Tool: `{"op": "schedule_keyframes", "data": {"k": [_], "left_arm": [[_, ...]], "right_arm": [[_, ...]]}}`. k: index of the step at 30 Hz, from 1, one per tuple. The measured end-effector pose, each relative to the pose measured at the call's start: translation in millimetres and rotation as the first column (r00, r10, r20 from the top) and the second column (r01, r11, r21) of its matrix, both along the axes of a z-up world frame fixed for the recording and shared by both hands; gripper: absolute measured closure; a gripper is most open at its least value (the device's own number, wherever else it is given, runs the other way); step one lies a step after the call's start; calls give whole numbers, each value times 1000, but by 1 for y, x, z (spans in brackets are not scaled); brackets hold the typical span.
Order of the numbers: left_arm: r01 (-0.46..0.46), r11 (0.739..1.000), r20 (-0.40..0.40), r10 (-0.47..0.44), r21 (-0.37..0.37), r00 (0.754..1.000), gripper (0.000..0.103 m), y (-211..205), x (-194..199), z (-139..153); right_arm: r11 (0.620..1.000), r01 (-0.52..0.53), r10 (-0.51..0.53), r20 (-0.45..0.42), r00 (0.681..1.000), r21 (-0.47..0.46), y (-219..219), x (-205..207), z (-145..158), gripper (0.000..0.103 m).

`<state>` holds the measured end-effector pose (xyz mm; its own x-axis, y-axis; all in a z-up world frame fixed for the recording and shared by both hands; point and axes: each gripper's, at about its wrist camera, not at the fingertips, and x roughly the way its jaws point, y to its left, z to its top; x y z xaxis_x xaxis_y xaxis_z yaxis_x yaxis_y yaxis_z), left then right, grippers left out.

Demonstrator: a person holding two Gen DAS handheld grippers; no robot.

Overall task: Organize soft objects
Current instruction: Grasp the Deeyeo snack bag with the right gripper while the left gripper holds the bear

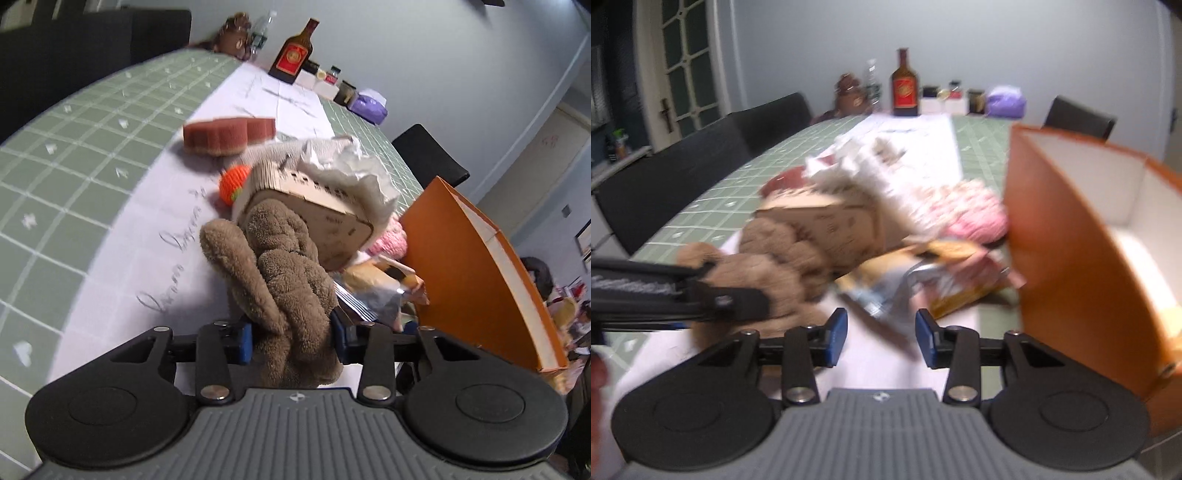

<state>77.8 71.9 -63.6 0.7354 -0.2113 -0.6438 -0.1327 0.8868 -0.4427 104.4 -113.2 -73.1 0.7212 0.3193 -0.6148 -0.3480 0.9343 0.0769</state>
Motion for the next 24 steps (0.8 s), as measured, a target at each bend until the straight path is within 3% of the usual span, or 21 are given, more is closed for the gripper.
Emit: {"op": "schedule_keyframes", "data": {"k": [5,7,11,14,15,17,24], "left_arm": [[7,1000,-9,-7,15,1000,57,0,3,-2],[6,1000,-22,-6,14,1000,57,-1,5,-4],[4,1000,-23,-3,28,1000,56,-4,4,-4],[6,999,-24,-5,39,1000,54,-6,3,-5],[7,999,-24,-6,39,1000,54,-6,3,-5],[6,999,-27,-5,39,1000,54,-5,2,-5],[1,999,-34,1,51,999,53,-3,-3,-3]], "right_arm": [[998,22,-20,23,1000,-65,4,18,-9,57],[998,26,-25,10,1000,-60,6,26,-12,45],[998,50,-50,-11,999,-46,10,33,-16,46],[998,55,-56,-22,998,-35,13,33,-18,67],[997,52,-52,-13,999,-52,15,30,-18,83],[997,26,-26,-2,1000,-74,17,26,-17,88],[991,-98,98,-4,995,-95,9,-2,-5,89]]}}
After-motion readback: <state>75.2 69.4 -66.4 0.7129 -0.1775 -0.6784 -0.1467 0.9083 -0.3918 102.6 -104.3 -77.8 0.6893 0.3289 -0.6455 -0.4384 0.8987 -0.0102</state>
